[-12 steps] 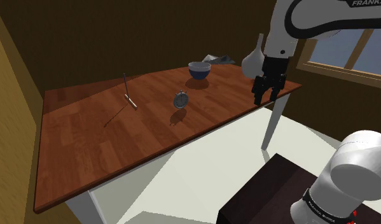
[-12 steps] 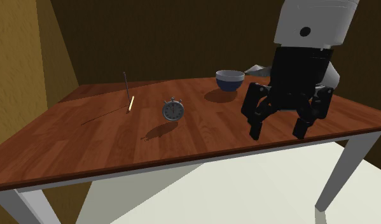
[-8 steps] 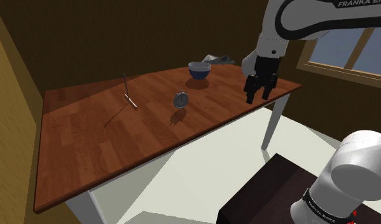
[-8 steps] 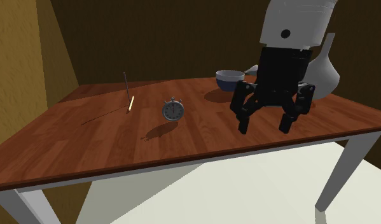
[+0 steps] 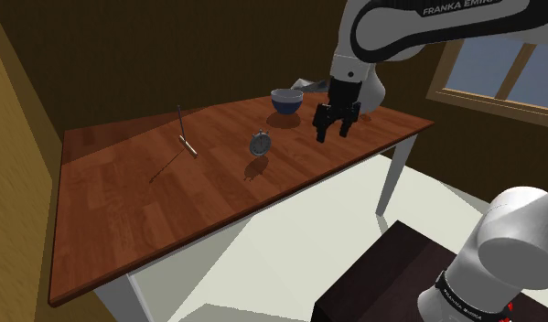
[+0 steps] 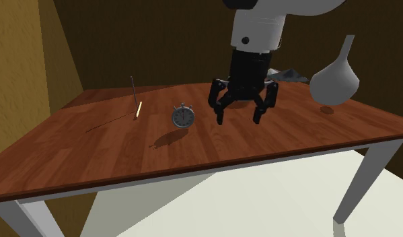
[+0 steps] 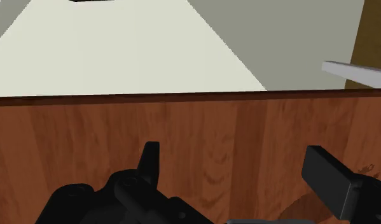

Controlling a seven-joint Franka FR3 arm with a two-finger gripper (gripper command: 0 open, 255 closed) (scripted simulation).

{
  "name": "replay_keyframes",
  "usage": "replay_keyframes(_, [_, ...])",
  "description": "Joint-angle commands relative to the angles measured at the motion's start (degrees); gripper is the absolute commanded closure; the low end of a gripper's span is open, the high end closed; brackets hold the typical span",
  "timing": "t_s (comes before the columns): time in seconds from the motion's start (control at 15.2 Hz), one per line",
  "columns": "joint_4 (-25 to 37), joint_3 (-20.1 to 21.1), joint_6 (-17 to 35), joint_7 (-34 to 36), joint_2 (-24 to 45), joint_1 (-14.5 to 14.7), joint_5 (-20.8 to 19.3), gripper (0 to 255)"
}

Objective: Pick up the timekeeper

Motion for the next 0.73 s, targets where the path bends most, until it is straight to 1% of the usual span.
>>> replay_keyframes(0.0, [2.74,1.0,2.53,0.63,3.89,0.4,-0.02,0])
replay_keyframes(0.33, [10.43,3.1,6.89,2.15,12.76,1.1,-1.03,0])
replay_keyframes(0.66, [19.64,5.01,9.7,4.02,21.72,1.87,-3.12,0])
